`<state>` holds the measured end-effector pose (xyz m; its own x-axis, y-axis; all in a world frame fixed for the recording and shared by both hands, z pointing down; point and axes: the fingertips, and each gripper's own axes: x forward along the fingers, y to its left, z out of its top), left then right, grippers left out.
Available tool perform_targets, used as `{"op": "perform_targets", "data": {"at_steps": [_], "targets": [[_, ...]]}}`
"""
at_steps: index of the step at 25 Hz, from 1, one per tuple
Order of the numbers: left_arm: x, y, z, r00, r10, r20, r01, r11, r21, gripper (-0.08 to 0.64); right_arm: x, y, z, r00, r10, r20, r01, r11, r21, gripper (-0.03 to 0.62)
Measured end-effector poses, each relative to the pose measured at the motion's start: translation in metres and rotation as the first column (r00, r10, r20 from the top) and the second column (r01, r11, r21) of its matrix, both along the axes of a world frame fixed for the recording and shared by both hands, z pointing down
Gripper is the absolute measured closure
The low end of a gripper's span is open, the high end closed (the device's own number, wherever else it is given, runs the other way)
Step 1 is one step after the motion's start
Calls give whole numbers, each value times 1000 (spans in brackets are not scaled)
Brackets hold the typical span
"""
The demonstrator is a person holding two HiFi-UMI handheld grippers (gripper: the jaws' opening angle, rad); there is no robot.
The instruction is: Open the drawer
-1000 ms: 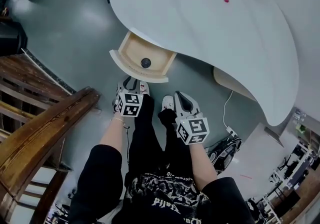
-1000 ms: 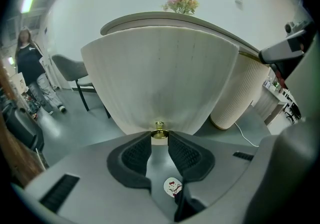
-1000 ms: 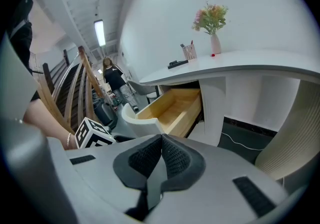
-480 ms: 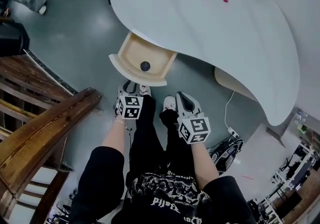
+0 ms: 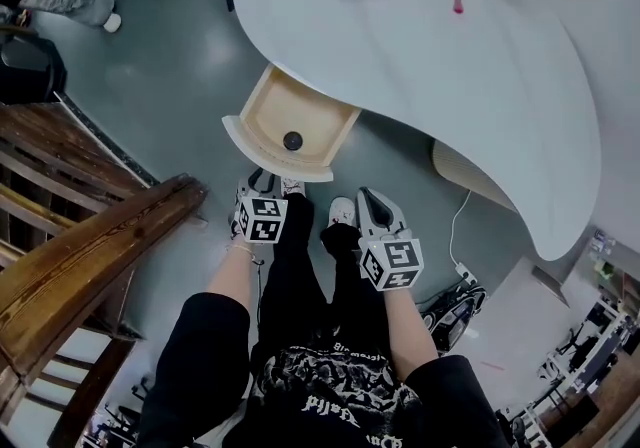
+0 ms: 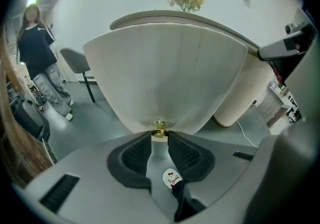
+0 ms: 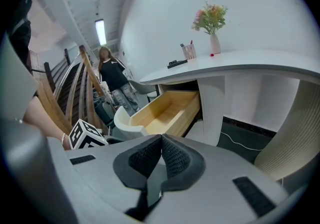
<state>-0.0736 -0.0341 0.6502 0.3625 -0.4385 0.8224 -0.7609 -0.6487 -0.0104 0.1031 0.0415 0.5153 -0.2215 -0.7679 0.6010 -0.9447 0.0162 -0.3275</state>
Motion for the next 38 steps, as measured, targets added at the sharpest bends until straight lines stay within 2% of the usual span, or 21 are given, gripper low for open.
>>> {"op": "perform_targets", "data": {"at_steps": [6, 9, 12, 16, 21, 26, 33, 38], "targets": [[-1, 1, 0, 999, -31, -13, 30, 999, -9, 442, -2, 0, -1, 1000, -10, 2, 10, 1000, -3, 566], [-3, 1, 1, 994, -98, -42, 96, 995, -41, 436, -2, -1, -2, 1000, -14, 7, 14, 1000, 0, 566], [0, 0, -8, 984, -159, -85, 154, 986, -63, 367, -1, -1, -4, 1000, -14, 14, 14, 1000, 1, 566], [8, 7, -22, 981, -160, -111, 154, 986, -58, 354, 2, -1, -12, 1000, -13, 20, 13, 1000, 12, 566], [10, 17, -48, 977, -183, -109, 179, 983, -45, 353, 6, -5, -29, 999, -36, 15, 36, 999, 37, 566], [18, 34, -75, 980, -164, -109, 162, 986, -28, 353, 15, -4, -50, 998, -57, 5, 56, 996, 63, 566], [22, 49, -135, 956, -232, -183, 240, 971, 23, 353, 26, -5, -84, 998, -59, -7, 60, 991, 118, 566], [36, 72, -173, 958, -182, -222, 204, 976, 79, 353, 32, -5, -109, 998, -54, -10, 55, 983, 173, 566]]}}
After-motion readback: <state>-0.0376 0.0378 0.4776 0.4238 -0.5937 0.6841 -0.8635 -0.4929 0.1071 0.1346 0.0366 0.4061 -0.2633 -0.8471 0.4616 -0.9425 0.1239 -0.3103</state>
